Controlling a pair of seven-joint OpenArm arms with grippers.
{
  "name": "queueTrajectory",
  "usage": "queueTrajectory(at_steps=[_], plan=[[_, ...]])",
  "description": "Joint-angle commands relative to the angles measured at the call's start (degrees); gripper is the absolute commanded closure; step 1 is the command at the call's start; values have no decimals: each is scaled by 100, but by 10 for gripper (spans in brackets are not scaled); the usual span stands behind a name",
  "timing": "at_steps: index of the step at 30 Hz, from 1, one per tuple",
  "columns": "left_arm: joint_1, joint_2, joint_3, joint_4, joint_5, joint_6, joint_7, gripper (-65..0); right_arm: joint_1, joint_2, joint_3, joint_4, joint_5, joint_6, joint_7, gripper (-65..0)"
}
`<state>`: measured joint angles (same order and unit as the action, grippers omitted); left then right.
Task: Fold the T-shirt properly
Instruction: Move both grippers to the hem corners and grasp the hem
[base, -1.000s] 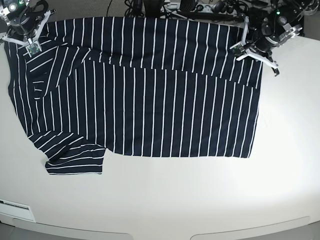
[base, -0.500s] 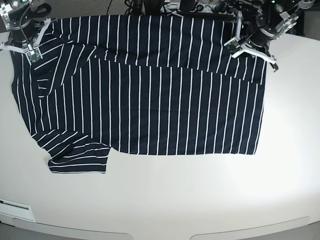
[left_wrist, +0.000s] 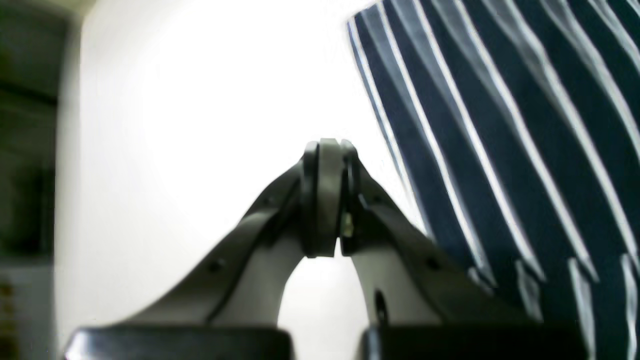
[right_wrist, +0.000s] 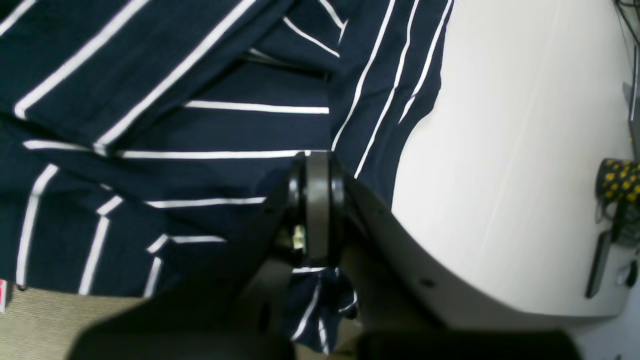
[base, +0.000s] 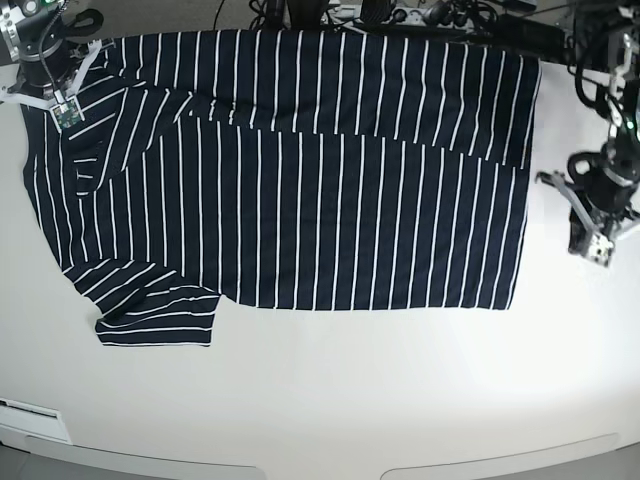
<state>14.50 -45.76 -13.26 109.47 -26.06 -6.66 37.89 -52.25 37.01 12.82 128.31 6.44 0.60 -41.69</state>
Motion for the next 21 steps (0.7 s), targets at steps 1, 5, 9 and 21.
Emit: queueTrajectory(at_steps=[1, 5, 9, 21], plan=[[-433, -44, -258, -365, -372, -131, -197, 0, -26, 59, 48, 96, -52, -44, 50, 0], [-1834, 315, -516, -2337, -1956, -1453, -188, 0, -26, 59, 48, 96, -52, -42, 52, 0], [-2872, 568, -466, -4109, -2879, -2070, 79, 0, -26, 13, 46, 96, -50, -39, 70, 0], [-4468, 1401, 1154, -6852, -3198, -2424, 592, -358, -13, 13, 48, 96, -55, -39, 219, 0]])
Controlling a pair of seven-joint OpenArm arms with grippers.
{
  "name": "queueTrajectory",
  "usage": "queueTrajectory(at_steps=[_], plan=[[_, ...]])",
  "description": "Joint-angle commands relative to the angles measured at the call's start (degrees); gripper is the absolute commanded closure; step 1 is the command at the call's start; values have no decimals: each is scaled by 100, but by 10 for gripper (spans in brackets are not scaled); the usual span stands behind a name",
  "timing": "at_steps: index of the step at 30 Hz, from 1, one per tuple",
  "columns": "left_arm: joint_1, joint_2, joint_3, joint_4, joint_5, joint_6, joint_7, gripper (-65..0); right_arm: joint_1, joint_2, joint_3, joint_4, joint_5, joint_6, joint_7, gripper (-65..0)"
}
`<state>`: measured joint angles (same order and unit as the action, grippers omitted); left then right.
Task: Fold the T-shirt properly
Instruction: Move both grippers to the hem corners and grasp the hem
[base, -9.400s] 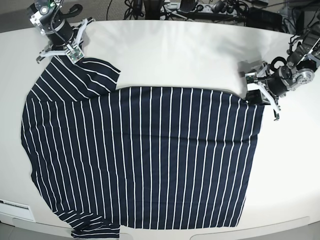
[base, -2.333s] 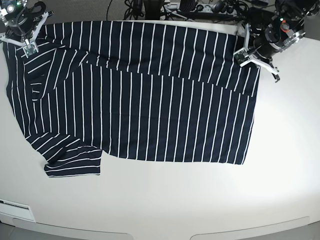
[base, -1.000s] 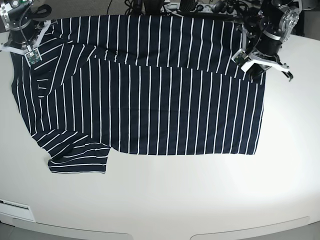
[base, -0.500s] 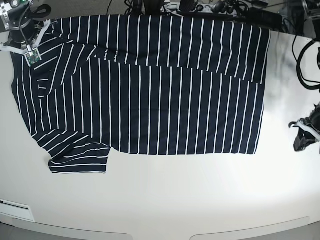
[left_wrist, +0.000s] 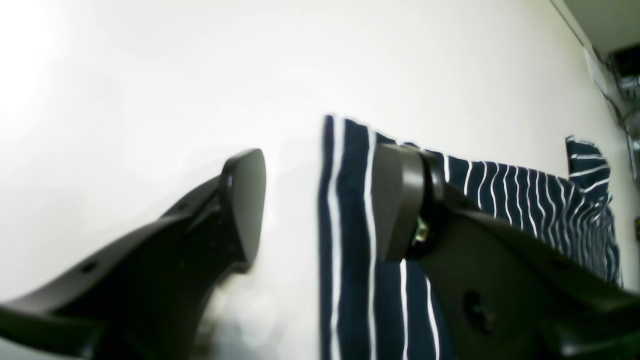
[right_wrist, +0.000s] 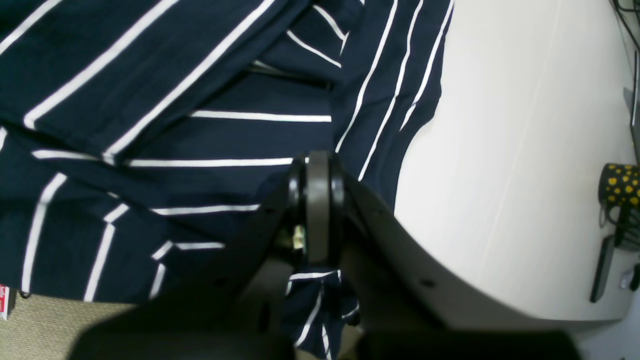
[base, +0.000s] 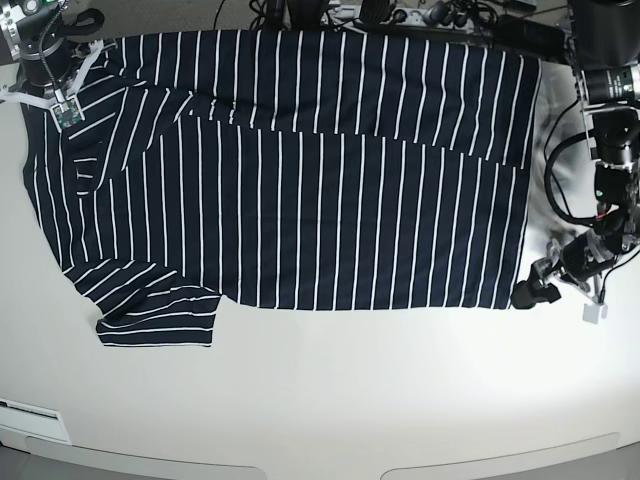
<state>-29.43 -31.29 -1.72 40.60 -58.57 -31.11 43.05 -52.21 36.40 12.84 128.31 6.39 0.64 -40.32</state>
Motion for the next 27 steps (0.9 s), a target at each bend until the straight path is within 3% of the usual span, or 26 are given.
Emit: queueTrajectory(at_steps=[1, 8, 10, 12, 13, 14, 17, 19, 24, 27], plan=[[-125, 52, 87, -42, 140, 22, 81, -358, -13, 76, 46, 96, -50, -44, 81, 0], [-170, 682, 289, -74, 92, 24, 697, -341, 20, 76, 46, 96, -50, -44, 101, 0], [-175, 732, 289, -74, 120, 175, 697, -232, 85, 76, 46, 98, -50, -24, 105, 0], [-175, 726, 289, -74, 131, 496, 697, -30, 245, 76, 46, 96, -48, -46, 116, 0], [-175, 713, 289, -74, 136, 595, 702, 0, 363, 76, 46, 96, -48, -66, 160, 0], [-173, 697, 289, -74, 162, 636, 726, 0, 496, 76, 46, 96, -50, -94, 219, -1], [-175, 656, 289, -74, 343, 634, 848, 0, 1014, 74, 46, 96, -46, -83, 378, -122], [-173, 616, 289, -74, 485, 634, 850, 0, 1388, 76, 46, 94, -44, -85, 470, -156], [-308, 492, 286, -70, 516, 629, 1292, 0, 2328, 74, 46, 92, 446, -39, 503, -166], [-494, 396, 286, -70, 516, 629, 1355, 0, 2669, 74, 44, 85, 756, 260, 605, -166]])
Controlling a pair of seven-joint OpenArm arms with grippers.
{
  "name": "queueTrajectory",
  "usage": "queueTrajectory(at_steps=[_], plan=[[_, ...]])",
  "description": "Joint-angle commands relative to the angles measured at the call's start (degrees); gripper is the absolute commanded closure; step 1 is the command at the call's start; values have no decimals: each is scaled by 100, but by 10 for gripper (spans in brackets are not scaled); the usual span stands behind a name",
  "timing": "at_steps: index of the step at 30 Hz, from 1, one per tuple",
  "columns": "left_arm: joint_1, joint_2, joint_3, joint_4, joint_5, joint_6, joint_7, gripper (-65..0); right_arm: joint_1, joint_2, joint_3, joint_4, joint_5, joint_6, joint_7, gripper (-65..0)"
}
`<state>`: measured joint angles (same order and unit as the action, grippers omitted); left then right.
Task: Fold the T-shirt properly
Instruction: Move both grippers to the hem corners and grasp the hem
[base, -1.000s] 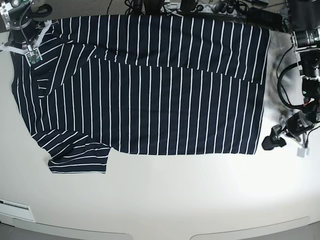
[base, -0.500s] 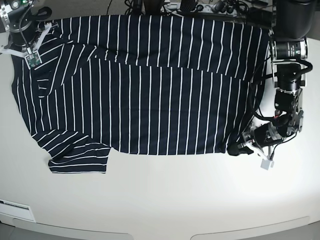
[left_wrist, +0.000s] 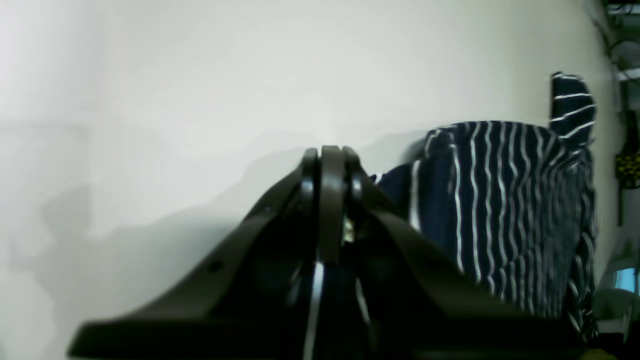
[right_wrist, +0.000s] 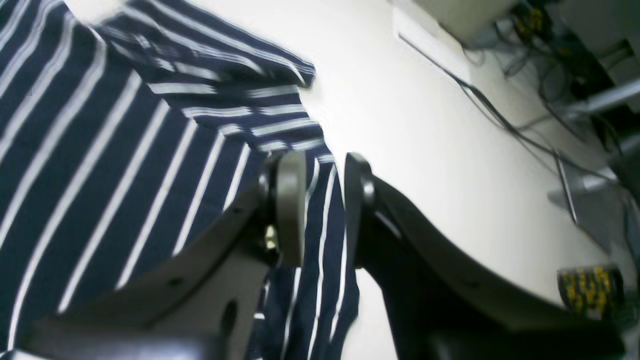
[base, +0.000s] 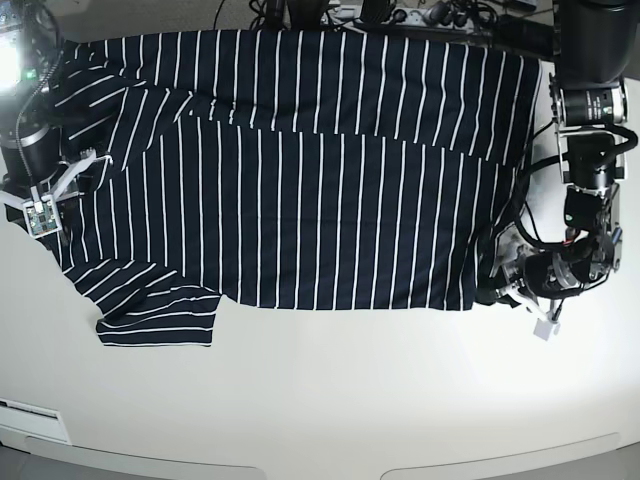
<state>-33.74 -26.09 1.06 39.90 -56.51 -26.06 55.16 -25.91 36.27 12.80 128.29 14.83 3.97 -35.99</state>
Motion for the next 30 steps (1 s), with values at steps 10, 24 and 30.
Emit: queueTrajectory(at_steps=[10, 24, 30], plan=[[-739, -503, 0, 0, 223, 118, 192, 0, 1099, 17, 48, -1451, 754, 503, 238, -212], [-793, -455, 0, 0, -216, -310, 450, 0, 3198, -481, 48, -3711, 1274, 1770, 343, -347], [-658, -452, 0, 0, -251, -334, 448, 0, 4719, -481, 33, -6255, 1928, 2267, 20, -348]])
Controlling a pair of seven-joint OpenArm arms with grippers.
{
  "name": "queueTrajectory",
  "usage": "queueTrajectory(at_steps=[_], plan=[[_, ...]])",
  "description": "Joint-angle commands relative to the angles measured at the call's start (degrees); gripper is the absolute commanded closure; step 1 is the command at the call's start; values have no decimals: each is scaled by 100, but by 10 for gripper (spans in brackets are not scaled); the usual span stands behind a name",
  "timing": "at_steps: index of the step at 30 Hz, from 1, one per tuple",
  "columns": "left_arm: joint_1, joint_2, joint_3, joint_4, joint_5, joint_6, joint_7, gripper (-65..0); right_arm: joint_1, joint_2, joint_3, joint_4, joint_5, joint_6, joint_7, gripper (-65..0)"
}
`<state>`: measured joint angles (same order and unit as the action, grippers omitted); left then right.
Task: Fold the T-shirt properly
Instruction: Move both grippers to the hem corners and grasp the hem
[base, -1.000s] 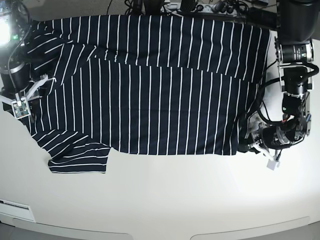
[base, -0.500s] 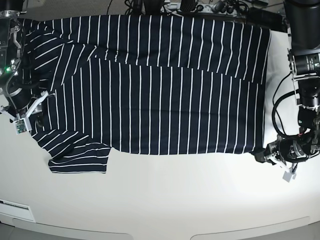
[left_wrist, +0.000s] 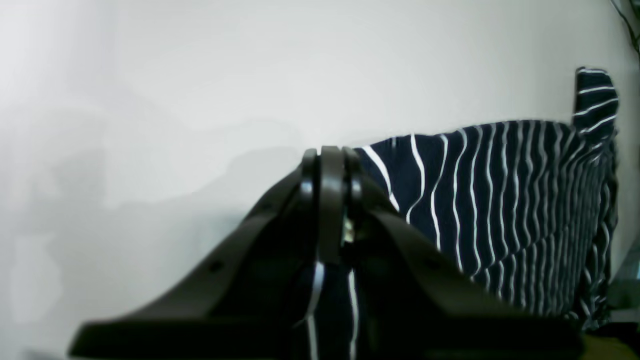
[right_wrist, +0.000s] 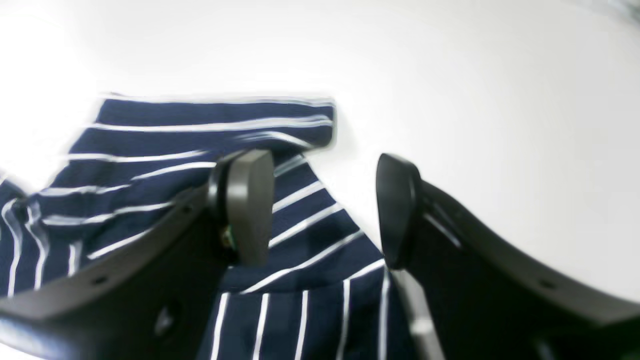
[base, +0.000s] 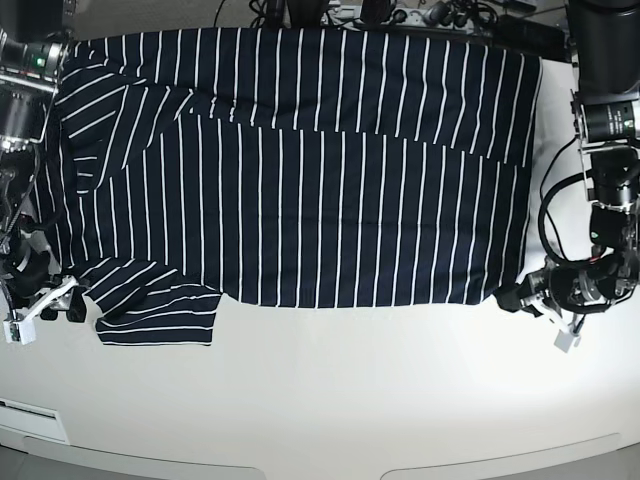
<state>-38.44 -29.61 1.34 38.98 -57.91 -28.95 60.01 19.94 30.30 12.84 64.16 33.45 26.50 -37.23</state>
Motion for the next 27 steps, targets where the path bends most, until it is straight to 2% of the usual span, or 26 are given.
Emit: queueTrajectory(at_steps=[1, 4, 9, 15, 20, 23, 24, 25, 27], plan=[[-164, -103, -28, 92, -109, -68, -35, 0, 387, 116, 28, -345, 162, 149, 142, -348], [-125, -103, -28, 92, -109, -157, -33, 0, 1060, 114, 28, -1698, 328, 415, 153, -348], [-125, -103, -28, 92, -111, -153, -17, 0, 1578, 111, 28, -3032, 428, 553, 142, -347], [-127, -103, -28, 92, -111, -153, 4, 0, 1419, 111, 28, -3161, 487, 706, 37, -347], [-125, -105, -28, 92, -109, -153, 4, 0, 1322, 111, 28, -3161, 1200, 1287, -409, -347], [-125, -105, -28, 92, -111, -153, 9, 0, 1261, 87, 28, -3161, 1303, 1350, -466, -345], [-125, -105, -28, 92, -111, -153, 7, 0, 1259, 79, 28, -3161, 1303, 1350, -466, -326], [-125, -105, -28, 92, -111, -155, 4, 0, 1259, 72, 28, -3161, 1300, 1350, -468, -275], [-129, -87, -28, 92, -118, -160, 4, 0, 1263, 72, 28, -3158, 1320, 1350, -542, -77]])
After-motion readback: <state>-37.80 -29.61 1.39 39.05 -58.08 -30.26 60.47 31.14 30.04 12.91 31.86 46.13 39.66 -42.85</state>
